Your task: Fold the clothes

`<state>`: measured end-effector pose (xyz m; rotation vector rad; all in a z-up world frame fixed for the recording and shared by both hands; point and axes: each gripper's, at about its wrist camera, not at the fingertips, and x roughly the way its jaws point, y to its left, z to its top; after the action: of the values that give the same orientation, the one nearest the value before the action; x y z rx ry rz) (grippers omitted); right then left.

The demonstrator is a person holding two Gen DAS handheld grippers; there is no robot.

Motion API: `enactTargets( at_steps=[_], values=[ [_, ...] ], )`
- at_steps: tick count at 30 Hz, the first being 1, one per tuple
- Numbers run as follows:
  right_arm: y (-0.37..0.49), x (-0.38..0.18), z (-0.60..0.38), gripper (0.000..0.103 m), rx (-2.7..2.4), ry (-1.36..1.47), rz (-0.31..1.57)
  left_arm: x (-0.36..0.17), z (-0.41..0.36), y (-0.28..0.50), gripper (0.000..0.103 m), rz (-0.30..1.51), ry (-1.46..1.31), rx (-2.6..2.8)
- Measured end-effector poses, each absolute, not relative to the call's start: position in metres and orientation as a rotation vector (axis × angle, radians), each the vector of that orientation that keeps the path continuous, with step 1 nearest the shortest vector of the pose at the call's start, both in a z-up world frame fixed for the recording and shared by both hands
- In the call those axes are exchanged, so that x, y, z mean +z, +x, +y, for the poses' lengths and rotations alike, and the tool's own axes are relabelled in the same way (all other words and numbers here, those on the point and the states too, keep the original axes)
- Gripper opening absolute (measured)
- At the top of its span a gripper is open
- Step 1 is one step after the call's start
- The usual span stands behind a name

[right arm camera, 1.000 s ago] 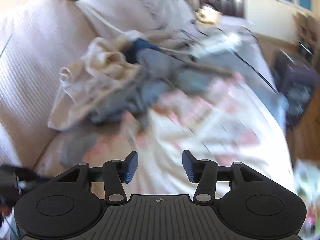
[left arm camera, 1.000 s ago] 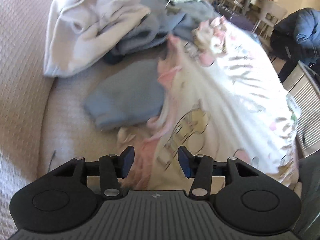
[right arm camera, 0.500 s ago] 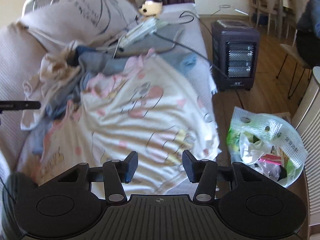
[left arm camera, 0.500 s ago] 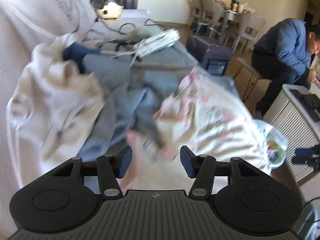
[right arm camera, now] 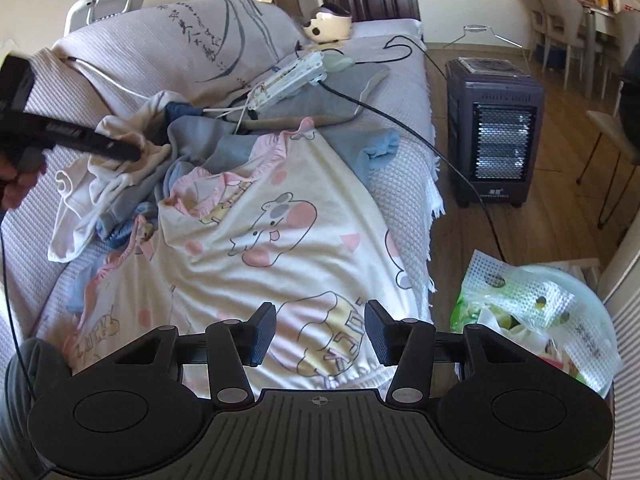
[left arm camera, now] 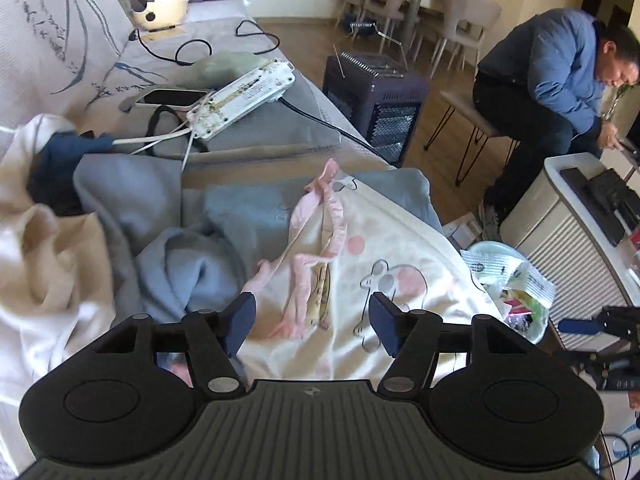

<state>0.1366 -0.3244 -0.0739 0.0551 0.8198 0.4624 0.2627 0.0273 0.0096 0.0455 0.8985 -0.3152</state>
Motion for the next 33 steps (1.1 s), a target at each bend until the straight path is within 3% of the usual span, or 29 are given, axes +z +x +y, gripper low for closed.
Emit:
enactTargets(
  at_steps=[18,33],
  values=[
    [0.181,-0.093,-0.355,0.05,0.532,0.119,0.814,0.001,-0.064,0.355,0.064,0.955,0.096,-0.395],
    [0.195,-0.104,-0.347,0.05,0.56,0.134,0.818,-0.011,-0.057,0.373,0.064,0.988,0.073,-0.379]
  ],
)
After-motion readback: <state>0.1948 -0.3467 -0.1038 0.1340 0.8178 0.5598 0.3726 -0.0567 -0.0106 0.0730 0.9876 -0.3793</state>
